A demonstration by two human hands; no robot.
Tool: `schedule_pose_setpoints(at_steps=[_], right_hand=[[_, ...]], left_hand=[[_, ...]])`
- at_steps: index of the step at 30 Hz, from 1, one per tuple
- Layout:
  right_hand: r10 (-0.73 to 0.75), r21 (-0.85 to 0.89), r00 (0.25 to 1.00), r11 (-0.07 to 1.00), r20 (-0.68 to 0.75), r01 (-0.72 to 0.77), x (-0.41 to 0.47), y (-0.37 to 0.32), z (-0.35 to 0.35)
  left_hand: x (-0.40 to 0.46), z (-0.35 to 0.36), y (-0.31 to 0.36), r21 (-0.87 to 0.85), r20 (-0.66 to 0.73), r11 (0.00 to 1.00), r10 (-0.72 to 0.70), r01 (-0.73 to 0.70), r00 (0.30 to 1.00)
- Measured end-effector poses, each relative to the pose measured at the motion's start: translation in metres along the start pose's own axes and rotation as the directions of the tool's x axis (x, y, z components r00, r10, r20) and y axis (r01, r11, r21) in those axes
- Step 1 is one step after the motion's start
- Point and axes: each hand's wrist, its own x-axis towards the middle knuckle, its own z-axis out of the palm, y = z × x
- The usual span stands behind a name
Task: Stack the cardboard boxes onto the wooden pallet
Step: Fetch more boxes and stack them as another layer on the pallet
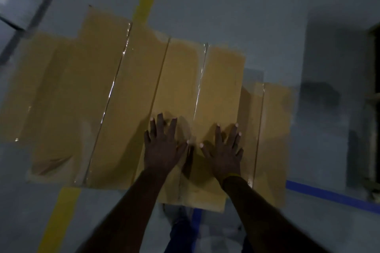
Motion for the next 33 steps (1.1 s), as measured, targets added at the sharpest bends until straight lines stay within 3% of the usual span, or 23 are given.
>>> schedule_pose_setpoints(at_steps=[8, 11, 15, 18, 22, 25, 33], right_hand=[[-0.026, -0.016, 0.988, 1.0, -0.151, 0.023, 0.01, 0.019, 0.023], [-0.024, 0.034, 0.986, 0.999, -0.163, 0.03, 0.012, 0.021, 0.022], [0.046, 0.182, 0.979, 0.983, -0.197, -0.01, 0.015, 0.019, 0.021], [0.067, 0.208, 0.972, 0.978, -0.225, -0.019, 0.01, 0.025, 0.015], [0.083, 0.236, 0.955, 0.972, -0.286, -0.014, -0.022, 0.053, 0.005], [0.106, 0.263, 0.938, 0.965, -0.331, -0.017, -0.057, 0.09, -0.006], [0.273, 0.32, 0.92, 0.93, -0.281, -0.179, -0.188, 0.217, -0.075]], left_hand=[[0.021, 0.026, -0.019, -0.008, -0.052, 0.997, 0.077, -0.078, 0.996], [0.021, 0.026, -0.02, 0.002, -0.063, 0.997, 0.081, -0.082, 0.995], [0.018, 0.019, -0.004, -0.088, -0.06, 0.996, -0.012, 0.007, 0.998], [0.006, 0.015, 0.013, -0.08, -0.167, 0.997, 0.005, -0.019, 0.986], [-0.024, 0.014, 0.045, -0.044, -0.261, 0.998, 0.037, -0.05, 0.965], [-0.055, 0.017, 0.079, -0.031, -0.242, 0.996, 0.073, -0.083, 0.967], [-0.17, 0.016, 0.221, 0.05, -0.169, 0.98, 0.197, -0.192, 0.966]])
